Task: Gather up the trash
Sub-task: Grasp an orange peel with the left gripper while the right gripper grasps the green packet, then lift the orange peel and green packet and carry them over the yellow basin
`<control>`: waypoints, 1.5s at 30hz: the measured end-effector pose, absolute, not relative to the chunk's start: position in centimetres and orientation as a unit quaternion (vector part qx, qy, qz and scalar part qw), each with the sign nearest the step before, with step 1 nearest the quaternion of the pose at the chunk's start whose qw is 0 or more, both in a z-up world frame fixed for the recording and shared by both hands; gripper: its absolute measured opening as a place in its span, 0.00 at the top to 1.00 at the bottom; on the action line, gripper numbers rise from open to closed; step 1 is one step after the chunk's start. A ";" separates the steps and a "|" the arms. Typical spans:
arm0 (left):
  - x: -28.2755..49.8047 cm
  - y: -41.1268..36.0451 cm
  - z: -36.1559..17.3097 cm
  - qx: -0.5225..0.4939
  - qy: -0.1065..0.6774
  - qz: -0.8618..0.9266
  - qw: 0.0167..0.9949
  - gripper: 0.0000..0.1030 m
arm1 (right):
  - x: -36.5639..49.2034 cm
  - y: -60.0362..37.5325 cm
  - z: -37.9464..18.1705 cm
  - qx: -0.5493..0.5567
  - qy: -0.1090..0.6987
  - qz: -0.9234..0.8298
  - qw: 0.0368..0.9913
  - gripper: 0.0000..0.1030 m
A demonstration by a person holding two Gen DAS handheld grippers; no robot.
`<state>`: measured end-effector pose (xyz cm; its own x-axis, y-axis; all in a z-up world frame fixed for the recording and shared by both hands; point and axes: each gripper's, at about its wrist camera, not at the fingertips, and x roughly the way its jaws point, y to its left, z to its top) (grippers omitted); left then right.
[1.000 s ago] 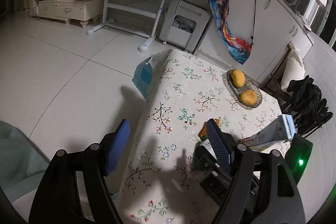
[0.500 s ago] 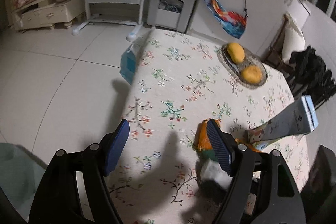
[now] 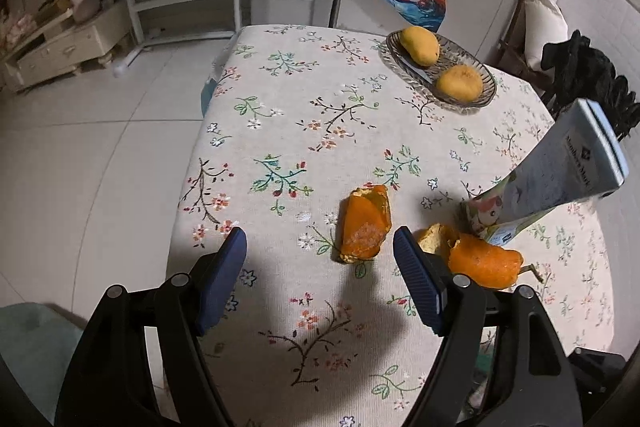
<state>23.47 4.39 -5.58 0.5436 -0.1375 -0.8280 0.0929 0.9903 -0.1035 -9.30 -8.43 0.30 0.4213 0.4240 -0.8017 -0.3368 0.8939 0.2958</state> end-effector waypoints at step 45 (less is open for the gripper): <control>23.9 2.9 -5.5 -0.006 0.463 -0.094 0.882 0.82 | -8.7 -7.3 -0.4 -0.041 0.440 0.163 0.882 0.55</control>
<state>23.85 2.93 -5.51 0.5542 -0.1702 -0.8148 0.1598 0.9824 -0.0965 -8.74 -7.25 -0.41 0.5601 0.2519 -0.7892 -0.3244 0.9433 0.0709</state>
